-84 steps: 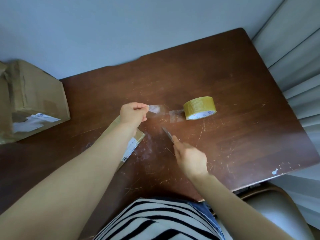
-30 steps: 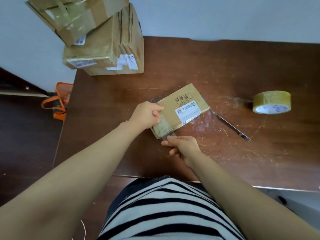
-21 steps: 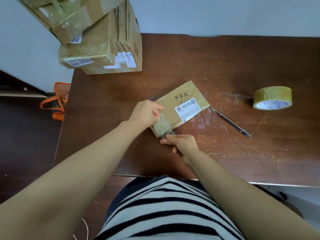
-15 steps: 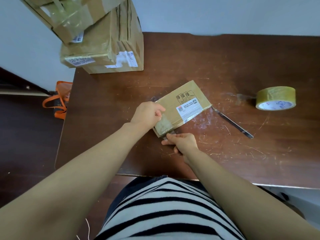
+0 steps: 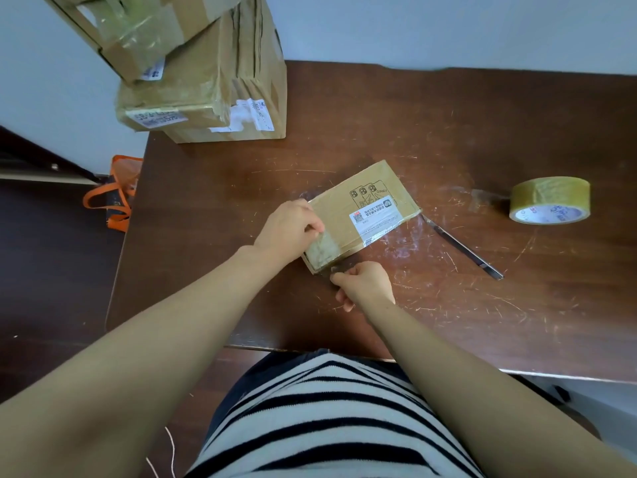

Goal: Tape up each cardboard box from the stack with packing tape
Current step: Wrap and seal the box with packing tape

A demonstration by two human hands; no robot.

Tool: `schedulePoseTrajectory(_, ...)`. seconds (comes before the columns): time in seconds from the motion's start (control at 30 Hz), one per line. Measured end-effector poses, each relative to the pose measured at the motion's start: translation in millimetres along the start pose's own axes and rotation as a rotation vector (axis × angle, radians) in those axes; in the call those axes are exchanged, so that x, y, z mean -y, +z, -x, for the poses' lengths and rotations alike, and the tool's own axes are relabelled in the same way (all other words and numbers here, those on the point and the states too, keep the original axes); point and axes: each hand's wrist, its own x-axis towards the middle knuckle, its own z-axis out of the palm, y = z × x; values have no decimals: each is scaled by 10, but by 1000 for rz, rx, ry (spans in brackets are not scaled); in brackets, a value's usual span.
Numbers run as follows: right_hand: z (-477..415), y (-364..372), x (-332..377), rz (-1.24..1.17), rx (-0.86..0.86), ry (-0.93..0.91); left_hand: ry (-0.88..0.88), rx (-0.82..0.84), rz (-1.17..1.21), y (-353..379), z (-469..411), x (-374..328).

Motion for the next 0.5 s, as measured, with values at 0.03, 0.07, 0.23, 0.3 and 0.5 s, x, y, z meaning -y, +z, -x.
schedulePoseTrajectory(0.03, 32, -9, -15, -78, -11, -6, 62, -63, -16, 42, 64, 23)
schedulePoseTrajectory(0.07, 74, -27, -28, -188, -20, -8, 128, -132, -31, 95, 146, 55)
schedulePoseTrajectory(0.23, 166, -45, 39, -865, 75, 151, 107, -166, -126, 357, 432, 126)
schedulePoseTrajectory(0.3, 131, -7, 103, -971, 99, 202, -12, -87, -65, 354, 445, 88)
schedulePoseTrajectory(0.5, 46, 64, 238, -1022, 82, 248, -10, -146, -21, 264, 374, 131)
